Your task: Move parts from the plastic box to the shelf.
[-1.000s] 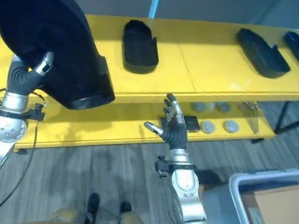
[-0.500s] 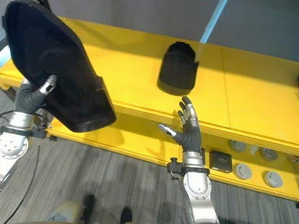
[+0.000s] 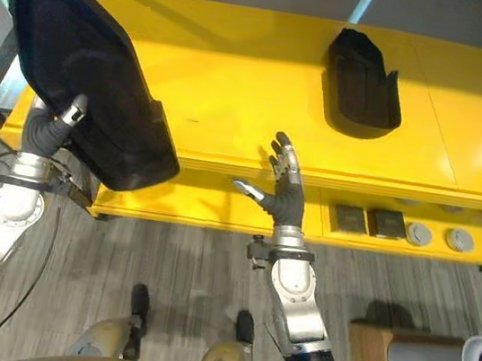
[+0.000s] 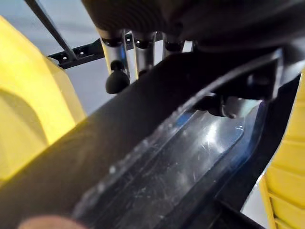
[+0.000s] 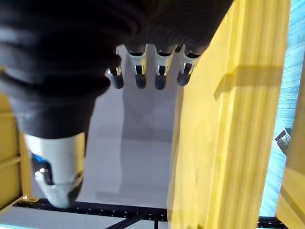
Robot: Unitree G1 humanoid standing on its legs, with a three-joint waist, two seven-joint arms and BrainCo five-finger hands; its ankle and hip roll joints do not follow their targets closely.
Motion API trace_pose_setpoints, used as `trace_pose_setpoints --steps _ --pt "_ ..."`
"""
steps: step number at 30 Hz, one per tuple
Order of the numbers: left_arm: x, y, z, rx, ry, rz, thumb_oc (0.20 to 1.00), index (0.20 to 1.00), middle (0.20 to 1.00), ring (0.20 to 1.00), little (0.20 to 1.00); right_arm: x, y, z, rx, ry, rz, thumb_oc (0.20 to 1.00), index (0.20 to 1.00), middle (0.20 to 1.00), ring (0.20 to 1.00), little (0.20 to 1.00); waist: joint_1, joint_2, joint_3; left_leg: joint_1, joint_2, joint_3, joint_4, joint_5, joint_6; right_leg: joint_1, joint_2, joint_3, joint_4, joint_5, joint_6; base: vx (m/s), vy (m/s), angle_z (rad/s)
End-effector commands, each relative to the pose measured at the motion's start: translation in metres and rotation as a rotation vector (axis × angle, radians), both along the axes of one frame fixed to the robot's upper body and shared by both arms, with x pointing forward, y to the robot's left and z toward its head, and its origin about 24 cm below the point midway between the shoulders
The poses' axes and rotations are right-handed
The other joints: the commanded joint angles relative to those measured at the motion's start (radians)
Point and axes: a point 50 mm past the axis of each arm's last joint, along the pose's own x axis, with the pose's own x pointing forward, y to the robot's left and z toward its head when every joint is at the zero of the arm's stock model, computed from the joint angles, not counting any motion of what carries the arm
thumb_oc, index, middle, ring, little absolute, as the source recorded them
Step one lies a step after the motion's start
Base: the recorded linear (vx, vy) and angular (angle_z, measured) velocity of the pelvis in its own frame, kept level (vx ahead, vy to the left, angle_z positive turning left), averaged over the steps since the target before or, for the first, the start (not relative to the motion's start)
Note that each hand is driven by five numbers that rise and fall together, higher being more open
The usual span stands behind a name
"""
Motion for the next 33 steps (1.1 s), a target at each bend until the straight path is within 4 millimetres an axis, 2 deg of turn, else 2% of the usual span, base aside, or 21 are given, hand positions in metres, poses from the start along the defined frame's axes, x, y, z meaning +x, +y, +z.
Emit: trace_pose_setpoints --steps 1,2,3,5,6,7,8,9,10,12,13,15,17,18,19,21,22,23,25,27,33 --pt "-0.002 -0.001 0.030 -0.029 -0.156 -0.033 0.200 0.200 0.200 0.200 0.200 -0.010 -0.015 0.029 -0.035 -0.177 -0.027 1.000 1.000 1.000 1.000 1.000 -0.031 0.012 -0.077 0.044 0.076 -0.041 0.025 -0.157 -0.084 0.078 0.104 0.062 0.011 -0.107 0.069 0.18 0.220 -0.46" --pt "-0.002 -0.001 0.030 -0.030 -0.155 -0.033 0.200 0.200 0.200 0.200 0.200 -0.010 -0.015 0.029 -0.035 -0.176 -0.027 1.000 1.000 1.000 1.000 1.000 -0.029 0.013 -0.078 0.046 0.076 -0.039 0.023 -0.159 -0.085 0.077 0.105 0.064 0.015 -0.111 0.069 0.12 0.137 -0.20" --pt "-0.001 0.001 0.032 -0.023 -0.162 -0.020 0.200 0.200 0.200 0.200 0.200 -0.013 -0.017 0.033 -0.037 -0.201 -0.027 1.000 1.000 1.000 1.000 1.000 -0.040 0.020 -0.080 0.062 0.070 -0.032 0.004 -0.162 -0.080 0.053 0.146 0.075 0.006 -0.136 0.064 0.13 0.109 -0.05" --pt "0.001 0.002 0.037 -0.032 -0.183 -0.007 0.200 0.200 0.200 0.200 0.200 -0.018 -0.016 0.043 -0.035 -0.261 -0.014 1.000 1.000 1.000 1.000 1.000 -0.062 0.029 -0.066 0.093 0.059 -0.013 -0.011 -0.177 -0.076 -0.022 0.228 0.038 0.009 -0.165 0.052 0.12 0.091 -0.10" --pt "0.001 0.002 0.037 -0.032 -0.183 -0.007 0.200 0.200 0.200 0.200 0.200 -0.018 -0.016 0.043 -0.035 -0.261 -0.014 1.000 1.000 1.000 1.000 1.000 -0.062 0.029 -0.066 0.093 0.059 -0.013 -0.011 -0.177 -0.076 -0.022 0.228 0.038 0.009 -0.165 0.052 0.14 0.002 -0.33" --pt "0.005 0.000 0.038 -0.062 -0.189 -0.003 0.200 0.200 0.200 0.200 0.200 -0.023 -0.014 0.052 -0.006 -0.317 0.016 1.000 1.000 1.000 1.000 1.000 -0.080 0.027 -0.054 0.124 0.047 0.002 0.000 -0.201 -0.074 -0.025 0.260 -0.044 -0.001 -0.180 0.033 0.16 -0.021 -0.24" --pt "0.005 0.002 0.034 -0.080 -0.180 0.014 0.200 0.200 0.200 0.200 0.200 -0.025 -0.013 0.054 -0.002 -0.327 0.024 1.000 1.000 1.000 1.000 1.000 -0.085 0.024 -0.053 0.138 0.042 0.013 0.008 -0.207 -0.075 -0.017 0.267 -0.060 -0.009 -0.181 0.023 0.22 -0.064 -0.15" --pt "0.006 0.002 0.031 -0.097 -0.168 0.016 0.200 0.200 0.200 0.200 0.200 -0.027 -0.013 0.055 0.009 -0.334 0.039 1.000 1.000 1.000 1.000 1.000 -0.090 0.027 -0.051 0.155 0.042 0.012 0.015 -0.221 -0.078 -0.003 0.277 -0.051 -0.009 -0.193 0.009 0.26 -0.143 0.11" --pt "0.006 0.006 0.017 -0.199 -0.116 0.027 0.200 0.200 0.200 0.200 0.200 -0.029 -0.012 0.055 0.019 -0.324 0.079 1.000 1.000 1.000 1.000 1.000 -0.090 0.026 -0.049 0.173 0.048 0.015 0.065 -0.245 -0.095 0.016 0.277 -0.048 0.000 -0.203 -0.010 0.21 -0.134 0.16" --pt "0.006 0.007 0.016 -0.200 -0.116 0.027 0.200 0.200 0.200 0.200 0.200 -0.029 -0.012 0.055 0.018 -0.323 0.081 1.000 1.000 1.000 1.000 1.000 -0.090 0.028 -0.046 0.173 0.050 0.014 0.073 -0.250 -0.095 0.019 0.278 -0.049 0.001 -0.204 -0.010 0.14 -0.081 -0.05" --pt "0.000 0.011 0.002 -0.248 -0.065 0.037 0.200 0.200 0.200 0.200 0.200 -0.032 -0.010 0.059 0.001 -0.328 0.130 1.000 1.000 1.000 1.000 1.000 -0.088 0.033 -0.038 0.168 0.066 0.010 0.192 -0.246 -0.115 0.044 0.283 -0.057 0.007 -0.222 -0.043 0.23 -0.121 -0.12" --pt "-0.006 0.016 -0.007 -0.266 -0.026 0.055 0.200 0.200 0.200 0.200 0.200 -0.031 -0.009 0.065 -0.027 -0.338 0.183 1.000 1.000 1.000 1.000 1.000 -0.064 0.024 -0.013 0.097 0.073 -0.048 0.397 -0.198 -0.140 0.086 0.289 -0.046 -0.001 -0.228 -0.072 0.19 -0.144 -0.05" --pt "-0.005 0.017 -0.012 -0.270 -0.003 0.064 0.200 0.200 0.200 0.200 0.200 -0.026 -0.010 0.065 -0.040 -0.322 0.198 1.000 1.000 1.000 1.000 1.000 -0.043 0.005 0.000 0.014 0.054 -0.112 0.472 -0.178 -0.149 0.113 0.277 -0.025 -0.026 -0.238 -0.084 0.11 -0.074 -0.12" --pt "-0.005 0.019 -0.013 -0.268 0.005 0.071 0.200 0.200 0.200 0.200 0.200 -0.024 -0.009 0.064 -0.040 -0.313 0.205 1.000 1.000 1.000 1.000 1.000 -0.039 -0.002 -0.001 -0.015 0.065 -0.120 0.453 -0.197 -0.142 0.122 0.265 -0.017 -0.034 -0.239 -0.077 0.21 0.098 -0.40" --pt "-0.003 0.025 -0.012 -0.232 0.013 0.098 0.200 0.200 0.200 0.200 0.200 -0.021 -0.004 0.068 -0.040 -0.325 0.233 1.000 1.000 1.000 1.000 1.000 -0.029 0.000 -0.007 -0.018 0.082 -0.138 0.340 -0.222 -0.127 0.130 0.254 0.009 -0.046 -0.252 -0.062 0.20 0.181 -0.40" --pt "0.000 0.028 -0.010 -0.208 0.011 0.120 0.200 0.200 0.200 0.200 0.200 -0.019 -0.001 0.072 -0.039 -0.343 0.239 1.000 1.000 1.000 1.000 1.000 -0.019 0.001 -0.007 -0.019 0.088 -0.153 0.266 -0.204 -0.126 0.134 0.250 0.025 -0.052 -0.259 -0.056 0.11 0.152 -0.39" --pt "0.000 0.031 -0.009 -0.188 0.018 0.123 0.200 0.200 0.200 0.200 0.200 -0.021 -0.002 0.071 -0.030 -0.345 0.236 1.000 1.000 1.000 1.000 1.000 -0.024 0.013 -0.013 0.013 0.090 -0.164 0.176 -0.210 -0.122 0.138 0.257 0.040 -0.055 -0.270 -0.048 0.09 0.130 -0.58" --pt "0.004 0.033 -0.010 -0.158 0.038 0.136 0.200 0.200 0.200 0.200 0.200 -0.022 -0.002 0.070 -0.038 -0.341 0.237 1.000 1.000 1.000 1.000 1.000 -0.029 0.019 -0.022 0.020 0.098 -0.154 0.146 -0.185 -0.131 0.137 0.257 0.045 -0.063 -0.267 -0.045 0.11 0.173 -0.45" --pt "0.015 0.036 -0.007 -0.128 0.069 0.132 0.200 0.200 0.200 0.200 0.200 -0.027 0.001 0.067 -0.067 -0.339 0.238 1.000 1.000 1.000 1.000 1.000 -0.054 0.039 -0.041 0.060 0.089 -0.111 0.092 -0.175 -0.132 0.128 0.249 0.055 -0.066 -0.252 -0.033 0.13 0.193 -0.43" --pt "0.020 0.037 -0.005 -0.118 0.081 0.130 0.200 0.200 0.200 0.200 0.200 -0.029 0.002 0.067 -0.060 -0.341 0.247 1.000 1.000 1.000 1.000 1.000 -0.058 0.042 -0.043 0.072 0.085 -0.095 0.076 -0.173 -0.130 0.122 0.246 0.066 -0.067 -0.248 -0.030 0.05 0.149 -0.50" --pt "0.054 0.062 0.021 -0.075 0.129 0.184 0.200 0.200 0.200 0.200 0.200 -0.031 0.016 0.071 -0.047 -0.371 0.303 1.000 1.000 1.000 1.000 1.000 -0.082 0.059 -0.039 0.092 0.074 -0.024 -0.007 -0.147 -0.117 0.049 0.234 0.095 -0.083 -0.209 0.005 -0.03 0.100 -0.25"
